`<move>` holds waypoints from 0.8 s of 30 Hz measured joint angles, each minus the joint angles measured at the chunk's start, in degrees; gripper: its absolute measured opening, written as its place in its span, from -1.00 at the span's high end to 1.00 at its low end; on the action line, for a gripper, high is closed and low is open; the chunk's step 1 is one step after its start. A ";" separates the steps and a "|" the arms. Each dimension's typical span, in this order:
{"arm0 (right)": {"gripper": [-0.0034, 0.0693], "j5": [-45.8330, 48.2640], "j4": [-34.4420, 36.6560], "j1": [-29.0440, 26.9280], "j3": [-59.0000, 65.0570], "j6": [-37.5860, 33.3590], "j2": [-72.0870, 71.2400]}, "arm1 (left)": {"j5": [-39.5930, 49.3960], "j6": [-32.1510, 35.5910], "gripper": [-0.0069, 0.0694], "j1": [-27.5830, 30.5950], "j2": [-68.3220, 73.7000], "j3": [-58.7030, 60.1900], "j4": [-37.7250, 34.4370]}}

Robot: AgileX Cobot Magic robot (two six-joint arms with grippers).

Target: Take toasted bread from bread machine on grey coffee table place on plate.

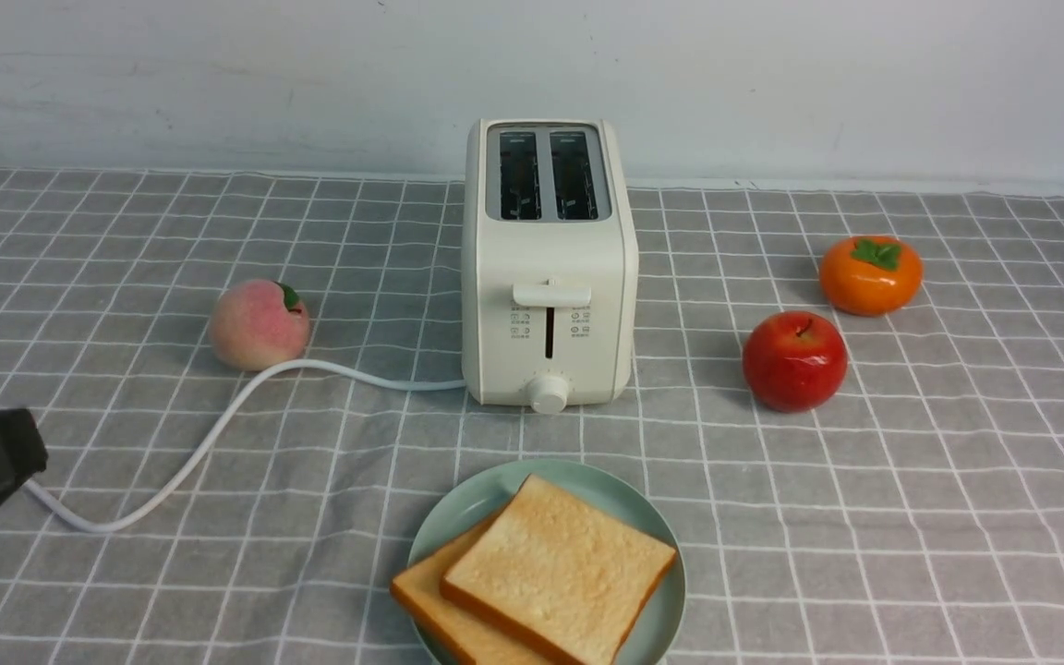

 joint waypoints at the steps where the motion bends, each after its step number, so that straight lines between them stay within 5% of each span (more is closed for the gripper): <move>1: 0.87 0.00 0.00 0.00 0.00 0.06 0.00 | -0.59 0.00 0.81 1.33 -1.30 1.70 0.19; 10: 0.83 -0.02 -0.06 0.00 0.00 0.10 0.00 | -6.16 0.00 0.78 16.42 -21.04 25.48 0.76; 24: 0.79 -0.20 -0.06 0.00 0.00 0.12 0.00 | 0.39 0.00 0.74 18.73 -23.26 29.98 1.15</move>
